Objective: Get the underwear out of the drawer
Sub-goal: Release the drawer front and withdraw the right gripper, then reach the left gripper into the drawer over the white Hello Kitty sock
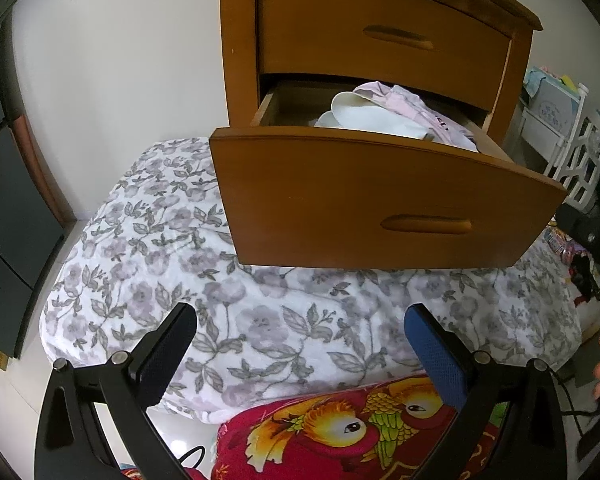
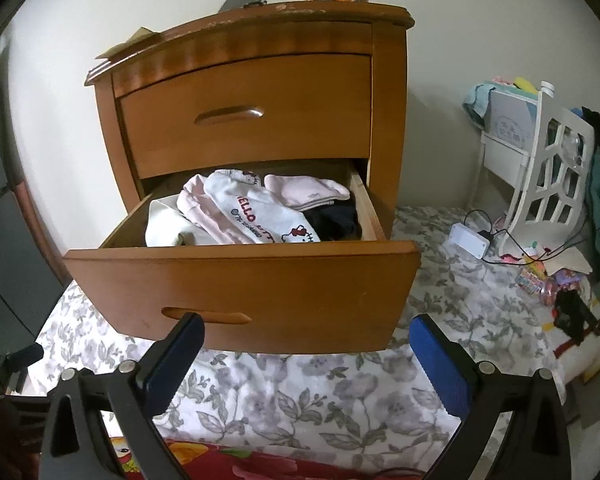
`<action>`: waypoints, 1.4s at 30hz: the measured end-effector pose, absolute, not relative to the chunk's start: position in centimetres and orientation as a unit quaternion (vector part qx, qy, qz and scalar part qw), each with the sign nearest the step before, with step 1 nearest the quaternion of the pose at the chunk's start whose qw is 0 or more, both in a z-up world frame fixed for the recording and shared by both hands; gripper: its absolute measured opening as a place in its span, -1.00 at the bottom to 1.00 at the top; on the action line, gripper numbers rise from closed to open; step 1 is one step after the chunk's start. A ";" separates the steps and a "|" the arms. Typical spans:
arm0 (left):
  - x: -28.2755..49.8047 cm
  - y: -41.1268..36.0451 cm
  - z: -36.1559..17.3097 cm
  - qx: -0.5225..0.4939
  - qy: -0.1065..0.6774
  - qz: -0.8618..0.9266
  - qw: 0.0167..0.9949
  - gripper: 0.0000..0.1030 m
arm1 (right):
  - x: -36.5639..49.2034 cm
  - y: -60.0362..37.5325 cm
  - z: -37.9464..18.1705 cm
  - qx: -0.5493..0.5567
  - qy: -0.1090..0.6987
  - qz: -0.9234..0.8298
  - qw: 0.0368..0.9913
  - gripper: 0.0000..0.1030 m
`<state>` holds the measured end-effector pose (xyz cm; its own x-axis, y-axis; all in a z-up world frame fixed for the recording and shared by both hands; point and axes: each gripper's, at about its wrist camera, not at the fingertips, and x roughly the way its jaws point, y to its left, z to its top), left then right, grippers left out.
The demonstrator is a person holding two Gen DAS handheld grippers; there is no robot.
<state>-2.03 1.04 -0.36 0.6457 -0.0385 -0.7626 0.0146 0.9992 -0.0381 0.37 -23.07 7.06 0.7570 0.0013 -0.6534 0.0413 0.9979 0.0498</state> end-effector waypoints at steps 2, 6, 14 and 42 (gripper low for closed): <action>-2.1 0.9 -0.3 -0.014 0.419 -0.015 0.908 1.00 | 0.3 -22.9 6.4 0.035 0.342 -0.010 0.939 1.00; -2.0 0.8 0.2 -0.010 0.407 -0.013 0.913 1.00 | 0.2 -22.8 5.5 0.037 0.331 -0.017 0.943 1.00; 0.0 1.6 3.0 -0.046 0.371 -0.048 0.926 1.00 | 0.7 -23.2 4.2 0.047 0.308 -0.025 0.950 1.00; 16.6 -2.1 10.1 0.016 0.440 -0.107 0.892 1.00 | 1.1 -23.6 2.2 0.050 0.322 -0.044 0.945 1.00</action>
